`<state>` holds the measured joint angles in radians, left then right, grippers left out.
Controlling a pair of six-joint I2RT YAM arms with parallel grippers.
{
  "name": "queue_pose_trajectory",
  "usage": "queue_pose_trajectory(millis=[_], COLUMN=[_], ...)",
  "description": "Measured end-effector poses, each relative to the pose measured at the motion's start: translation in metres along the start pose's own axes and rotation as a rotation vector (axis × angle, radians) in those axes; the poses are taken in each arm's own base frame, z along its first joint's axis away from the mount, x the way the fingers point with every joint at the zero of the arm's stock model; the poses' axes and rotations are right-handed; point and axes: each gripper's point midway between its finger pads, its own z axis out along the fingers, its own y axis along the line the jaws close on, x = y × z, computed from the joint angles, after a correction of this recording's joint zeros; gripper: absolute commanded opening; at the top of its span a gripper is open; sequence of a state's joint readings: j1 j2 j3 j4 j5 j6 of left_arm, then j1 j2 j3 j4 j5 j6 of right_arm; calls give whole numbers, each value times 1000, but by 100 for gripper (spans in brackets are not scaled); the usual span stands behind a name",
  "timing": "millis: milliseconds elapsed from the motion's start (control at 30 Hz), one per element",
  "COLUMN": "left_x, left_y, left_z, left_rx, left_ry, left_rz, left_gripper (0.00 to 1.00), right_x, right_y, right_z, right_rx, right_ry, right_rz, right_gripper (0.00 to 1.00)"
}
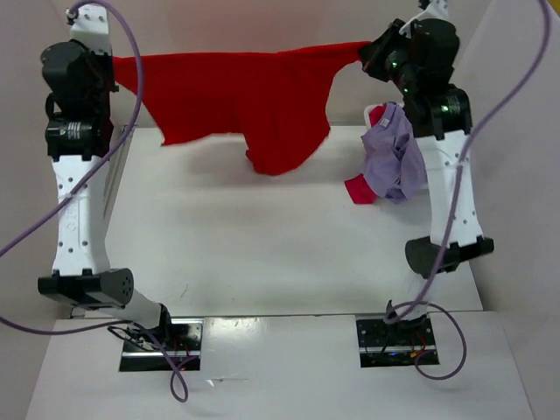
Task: Fold and stack the t-shirts
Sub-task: Flatten out the tshirt
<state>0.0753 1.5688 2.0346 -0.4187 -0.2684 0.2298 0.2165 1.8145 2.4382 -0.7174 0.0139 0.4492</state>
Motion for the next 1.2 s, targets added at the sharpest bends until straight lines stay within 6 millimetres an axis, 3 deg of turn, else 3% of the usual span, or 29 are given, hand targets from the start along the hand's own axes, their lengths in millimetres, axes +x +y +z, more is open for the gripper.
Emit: queue_pose_trajectory(millis=[100,200,300,400,500,533,633,733,800,867,900,967,1033,1100,1133,1200], left_x=[-26,0,66,162,256,278,329,349,351,347,337,295,222,133,87,7], left_y=[22,27,12,-14,-36,-39,-39,-39,-39,-40,-39,-35,-22,-2,10,35], left_z=[-28,-39,-39,-48,-76,-86,-123,-141,-141,-127,-114,-65,-6,27,29,10], left_rx=[-40,-49,-17,54,123,136,158,170,175,176,177,144,79,11,-18,-66], left_ry=[-77,-30,110,324,563,619,774,833,849,858,865,804,624,399,280,79], left_rz=[-20,-10,29,100,163,181,231,239,242,240,238,205,149,80,52,9], left_gripper=[0,0,0,0,0,0,0,0,0,0,0,0,0,0,0,0], right_x=[-25,3,89,195,293,318,374,387,383,366,349,296,226,153,111,29], right_y=[22,16,-15,-58,-87,-91,-95,-98,-96,-91,-83,-69,-55,-39,-27,3], right_z=[-46,-73,-86,-93,-116,-127,-167,-182,-171,-142,-114,-44,18,52,58,42], right_rx=[-54,-54,-4,91,194,212,238,259,261,274,259,220,179,150,126,54], right_ry=[-61,-14,163,393,616,680,825,865,862,866,837,725,542,360,251,43], right_rz=[-18,-17,10,51,84,91,129,165,159,136,131,121,95,66,55,51], right_gripper=[0,0,0,0,0,0,0,0,0,0,0,0,0,0,0,0])
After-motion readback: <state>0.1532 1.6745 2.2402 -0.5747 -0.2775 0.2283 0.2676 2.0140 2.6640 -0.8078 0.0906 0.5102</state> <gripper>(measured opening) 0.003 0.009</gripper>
